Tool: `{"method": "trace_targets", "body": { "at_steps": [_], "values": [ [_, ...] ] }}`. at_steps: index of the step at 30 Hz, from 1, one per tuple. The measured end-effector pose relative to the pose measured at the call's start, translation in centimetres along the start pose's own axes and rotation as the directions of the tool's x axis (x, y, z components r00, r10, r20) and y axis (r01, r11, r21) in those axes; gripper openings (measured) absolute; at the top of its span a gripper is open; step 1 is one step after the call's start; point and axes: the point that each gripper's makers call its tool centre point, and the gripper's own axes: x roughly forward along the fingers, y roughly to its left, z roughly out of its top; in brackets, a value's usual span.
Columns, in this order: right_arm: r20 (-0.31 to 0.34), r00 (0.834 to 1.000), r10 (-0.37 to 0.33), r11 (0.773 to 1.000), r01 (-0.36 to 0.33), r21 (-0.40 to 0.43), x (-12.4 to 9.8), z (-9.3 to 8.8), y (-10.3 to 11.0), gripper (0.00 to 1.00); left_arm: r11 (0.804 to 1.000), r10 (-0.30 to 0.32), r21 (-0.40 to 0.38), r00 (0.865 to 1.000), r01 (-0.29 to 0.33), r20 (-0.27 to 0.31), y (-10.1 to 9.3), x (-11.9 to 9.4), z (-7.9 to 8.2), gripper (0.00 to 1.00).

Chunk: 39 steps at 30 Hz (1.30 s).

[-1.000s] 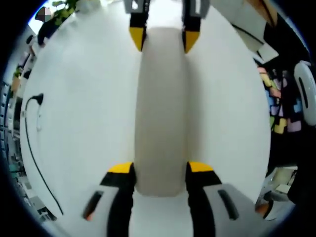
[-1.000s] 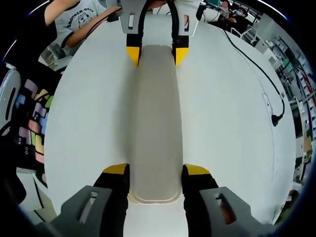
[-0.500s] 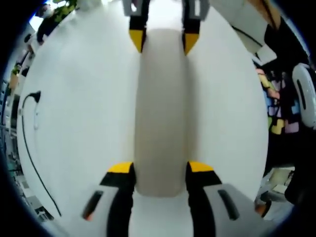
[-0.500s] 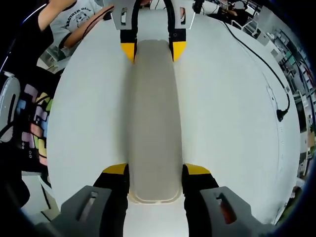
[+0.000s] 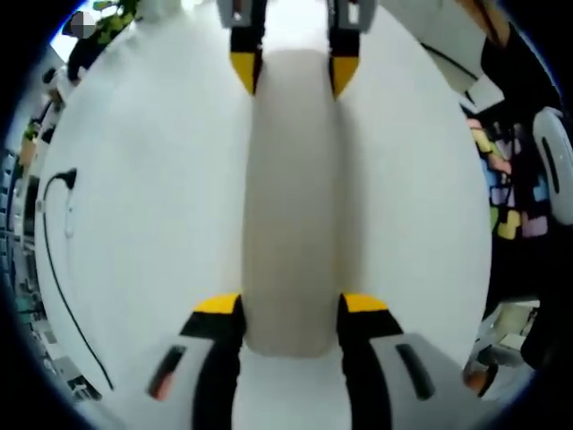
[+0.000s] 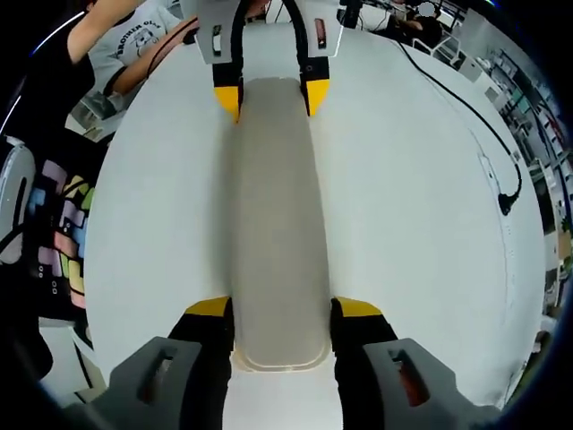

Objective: Arrange the utensils inside the cutlery case until each visible utensil rests in its matching compartment.

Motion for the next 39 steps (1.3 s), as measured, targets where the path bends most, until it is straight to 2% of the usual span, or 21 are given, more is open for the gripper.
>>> {"method": "trace_targets", "body": {
  "at_steps": [3,5,8,10,11,13,16,19,22,23,25,27,28,31,32,33,35,36,37,39],
  "values": [
    [0.032,0.999,0.001,1.000,-0.001,-0.011,-0.2,0.2,-0.6,0.45,1.000,0.000,-0.009,1.000,0.000,0.029,-0.7,0.2,-0.1,0.44],
    [0.052,0.998,-0.022,1.000,0.021,0.020,-0.3,0.2,-1.1,0.49,1.000,0.002,-0.011,0.999,-0.001,0.046,-1.3,0.3,-0.1,0.46],
    [0.076,0.997,-0.015,0.999,0.013,0.030,-0.5,0.1,-1.5,0.50,1.000,-0.012,-0.003,0.998,0.012,0.054,-1.6,0.3,-0.1,0.49],
    [0.082,0.996,-0.017,0.999,0.014,0.035,-0.4,-0.1,-0.9,0.51,0.998,-0.013,-0.060,0.998,0.017,0.068,-1.5,0.3,0.0,0.57],
    [0.073,0.997,-0.017,0.999,0.014,0.035,-0.5,-0.4,-0.7,0.54,0.998,0.007,-0.057,0.997,-0.003,0.071,-0.9,0.2,-0.2,0.64],
    [0.084,0.996,-0.033,0.999,0.031,0.027,-0.9,-0.6,-0.4,0.58,0.998,0.046,-0.052,0.996,-0.041,0.081,-0.5,-0.2,-0.8,0.65],
    [0.182,0.981,-0.069,0.997,0.063,0.040,-2.3,0.0,-0.4,0.60,0.996,0.065,-0.079,0.979,-0.050,0.195,0.4,-1.6,-0.3,0.73],
    [0.262,0.956,-0.134,0.991,0.133,0.023,-3.2,0.4,-0.3,0.73,0.991,0.115,-0.094,0.950,-0.091,0.289,1.4,-2.7,-0.1,0.86],
    [0.326,0.929,-0.177,0.984,0.166,0.060,-3.5,0.3,-0.5,0.77,0.980,0.171,-0.154,0.920,-0.123,0.353,2.8,-3.5,-0.8,0.96],
    [0.334,0.914,-0.230,0.973,0.219,0.070,-3.7,0.1,-1.1,0.76,0.976,0.191,-0.167,0.908,-0.137,0.374,3.2,-3.7,-0.9,0.98],
    [0.353,0.894,-0.276,0.960,0.275,0.055,-3.9,-0.1,-1.5,0.79,0.970,0.219,-0.195,0.880,-0.148,0.421,3.7,-4.1,-0.9,1.00],
    [0.402,0.870,-0.287,0.958,0.269,0.101,-4.3,0.3,-1.5,0.80,0.964,0.238,-0.219,0.853,-0.149,0.465,3.9,-4.6,-0.7,1.00],
    [0.410,0.866,-0.285,0.958,0.266,0.103,-4.5,0.4,-1.4,0.82,0.962,0.246,-0.225,0.839,-0.153,0.485,4.0,-4.9,-0.6,1.00],
    [0.448,0.836,-0.315,0.949,0.290,0.126,-5.3,1.1,-1.4,0.87,0.948,0.299,-0.261,0.783,-0.180,0.546,4.3,-6.1,0.0,1.00],
    [0.466,0.822,-0.328,0.944,0.297,0.141,-5.6,1.5,-1.5,0.90,0.945,0.312,-0.272,0.765,-0.185,0.564,4.4,-6.5,0.3,1.00],
    [0.490,0.800,-0.346,0.938,0.310,0.156,-6.0,1.9,-1.5,0.93,0.940,0.325,-0.283,0.744,-0.188,0.583,4.4,-7.0,0.6,0.99],
    [0.527,0.767,-0.366,0.931,0.312,0.191,-6.7,2.5,-1.6,0.93,0.933,0.347,-0.306,0.700,-0.190,0.624,4.4,-7.7,1.3,0.95],
    [0.547,0.749,-0.374,0.927,0.307,0.215,-7.1,2.9,-1.6,0.93,0.930,0.354,-0.312,0.704,-0.195,0.616,4.5,-7.7,1.2,0.95],
    [0.562,0.731,-0.387,0.922,0.308,0.235,-7.5,3.2,-1.7,0.93,0.926,0.365,-0.316,0.700,-0.207,0.613,4.3,-7.8,1.2,0.95],
    [0.593,0.686,-0.422,0.906,0.330,0.263,-8.5,3.8,-2.0,0.93,0.915,0.392,-0.341,0.679,-0.217,0.620,4.4,-8.3,1.4,0.95]
  ]
}}
